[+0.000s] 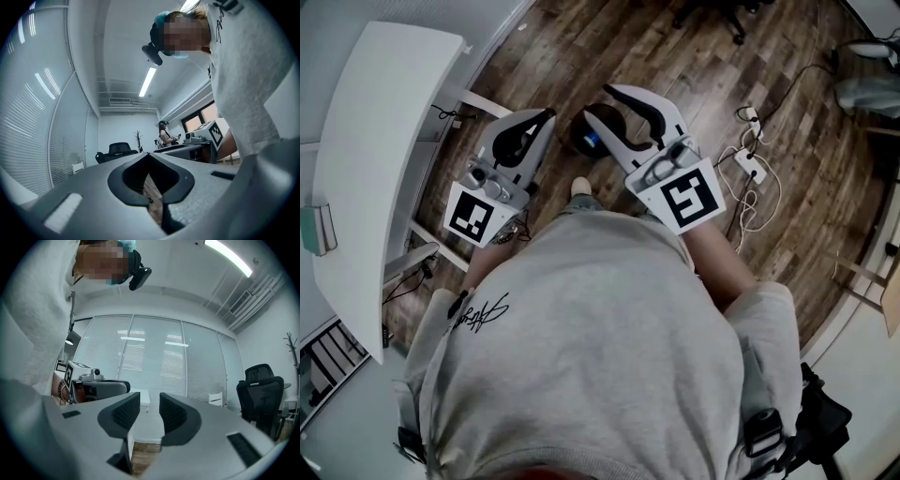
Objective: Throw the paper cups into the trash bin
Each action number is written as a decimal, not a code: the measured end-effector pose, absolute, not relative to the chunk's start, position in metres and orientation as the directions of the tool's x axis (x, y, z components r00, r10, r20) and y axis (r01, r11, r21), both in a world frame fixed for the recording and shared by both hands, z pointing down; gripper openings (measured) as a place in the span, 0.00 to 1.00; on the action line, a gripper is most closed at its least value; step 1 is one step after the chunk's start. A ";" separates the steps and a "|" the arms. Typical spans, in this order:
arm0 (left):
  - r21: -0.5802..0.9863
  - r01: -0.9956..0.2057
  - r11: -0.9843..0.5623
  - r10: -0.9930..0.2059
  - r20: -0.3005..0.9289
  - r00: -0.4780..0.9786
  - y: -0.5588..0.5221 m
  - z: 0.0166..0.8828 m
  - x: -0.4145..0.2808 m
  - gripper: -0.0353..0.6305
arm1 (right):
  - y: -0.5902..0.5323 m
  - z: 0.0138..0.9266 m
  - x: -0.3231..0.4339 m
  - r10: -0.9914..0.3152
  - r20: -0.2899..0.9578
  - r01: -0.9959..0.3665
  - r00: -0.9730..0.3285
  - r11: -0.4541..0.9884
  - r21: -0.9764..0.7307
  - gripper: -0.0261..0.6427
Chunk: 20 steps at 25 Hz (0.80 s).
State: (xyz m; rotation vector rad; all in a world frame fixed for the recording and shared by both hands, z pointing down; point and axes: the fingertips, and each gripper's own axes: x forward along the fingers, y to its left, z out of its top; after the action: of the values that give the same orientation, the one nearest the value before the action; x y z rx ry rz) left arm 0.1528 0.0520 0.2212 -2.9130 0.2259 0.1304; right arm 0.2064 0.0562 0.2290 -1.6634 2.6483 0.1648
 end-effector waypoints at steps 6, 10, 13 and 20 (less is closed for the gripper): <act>-0.234 -0.179 -0.956 -0.160 -0.096 0.982 0.049 0.218 0.156 0.05 | 0.057 0.218 0.205 -0.878 -0.099 -0.883 -0.468 0.460 0.091 0.19; -0.231 -0.190 -0.954 -0.170 -0.105 0.980 0.052 0.215 0.155 0.05 | 0.058 0.219 0.203 -0.868 -0.095 -0.873 -0.487 0.479 0.089 0.14; -0.235 -0.196 -0.952 -0.176 -0.101 0.979 0.050 0.214 0.154 0.05 | 0.058 0.219 0.207 -0.872 -0.117 -0.879 -0.476 0.470 0.075 0.12; -0.224 -0.221 -0.949 -0.201 -0.108 0.974 0.037 0.211 0.145 0.05 | 0.053 0.224 0.209 -0.877 -0.110 -0.883 -0.469 0.466 0.053 0.10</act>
State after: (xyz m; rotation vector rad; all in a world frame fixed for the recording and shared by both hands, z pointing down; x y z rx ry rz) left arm 0.1451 0.0368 0.2111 -2.8856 0.3131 0.1230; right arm 0.2095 0.0529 0.2237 -1.5826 2.6319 0.1575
